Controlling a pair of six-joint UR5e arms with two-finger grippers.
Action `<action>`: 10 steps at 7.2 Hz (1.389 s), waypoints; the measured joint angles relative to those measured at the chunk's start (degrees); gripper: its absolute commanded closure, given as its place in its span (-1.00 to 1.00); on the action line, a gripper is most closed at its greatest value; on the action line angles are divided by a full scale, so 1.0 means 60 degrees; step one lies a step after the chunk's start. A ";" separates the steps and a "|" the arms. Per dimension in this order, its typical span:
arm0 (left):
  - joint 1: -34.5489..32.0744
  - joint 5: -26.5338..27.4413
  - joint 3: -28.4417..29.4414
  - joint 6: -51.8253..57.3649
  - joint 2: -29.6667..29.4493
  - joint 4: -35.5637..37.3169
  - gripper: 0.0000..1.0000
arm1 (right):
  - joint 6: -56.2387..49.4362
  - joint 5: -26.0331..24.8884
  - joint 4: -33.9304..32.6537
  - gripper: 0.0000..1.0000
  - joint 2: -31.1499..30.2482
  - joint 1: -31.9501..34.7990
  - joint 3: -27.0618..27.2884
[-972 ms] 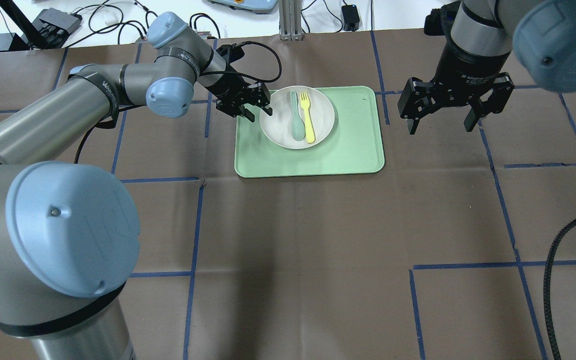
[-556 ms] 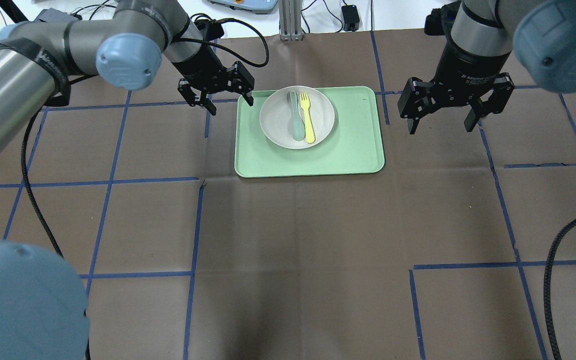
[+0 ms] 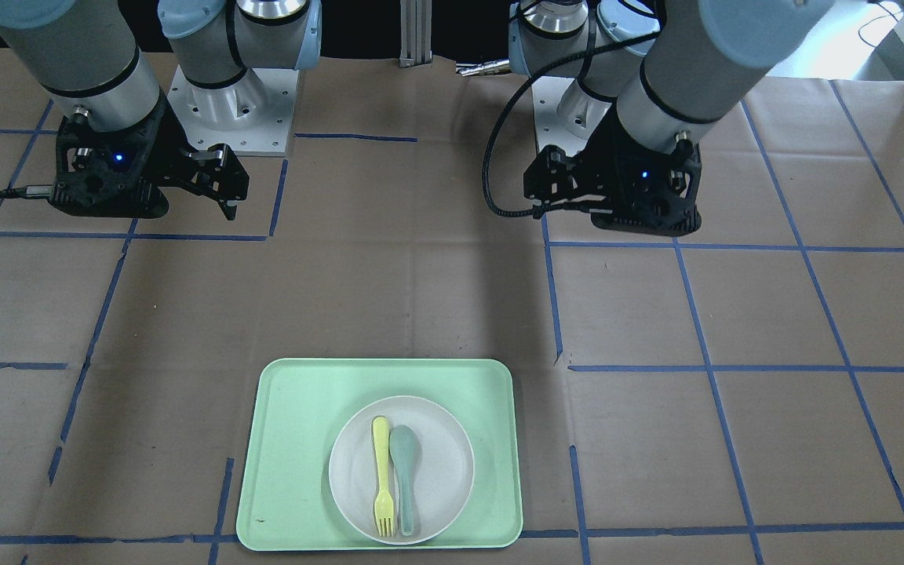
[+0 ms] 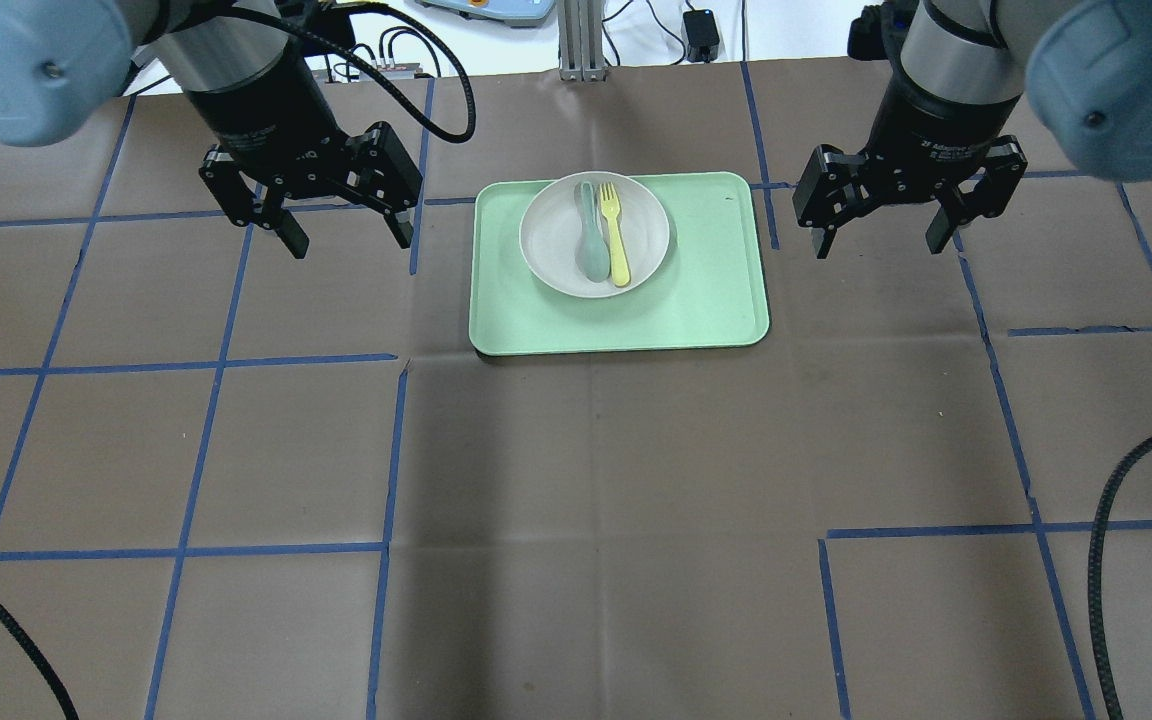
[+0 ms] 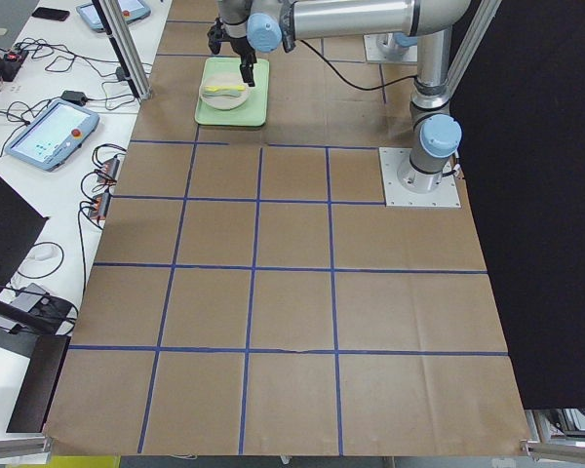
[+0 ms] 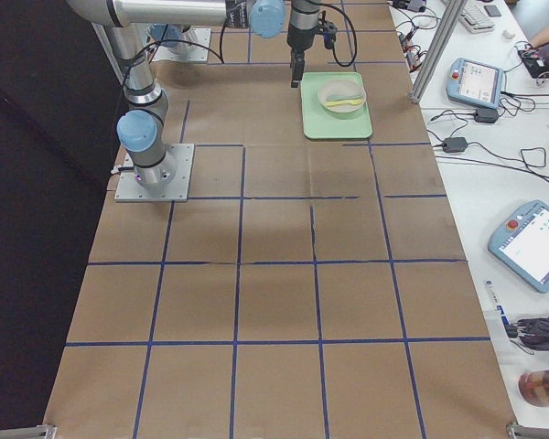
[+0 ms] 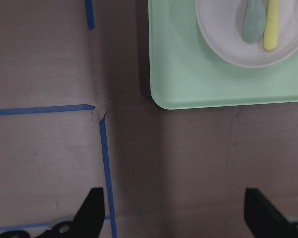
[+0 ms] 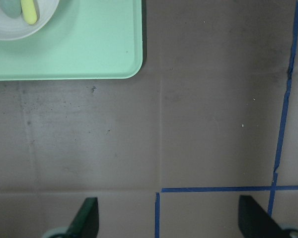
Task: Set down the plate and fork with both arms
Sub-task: 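Move the right gripper over the plate on the tray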
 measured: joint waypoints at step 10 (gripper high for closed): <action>0.0089 0.0315 -0.1173 -0.0019 0.0662 -0.0039 -0.99 | 0.2019 0.0009 -0.0334 -0.92 0.5111 0.2413 -0.5157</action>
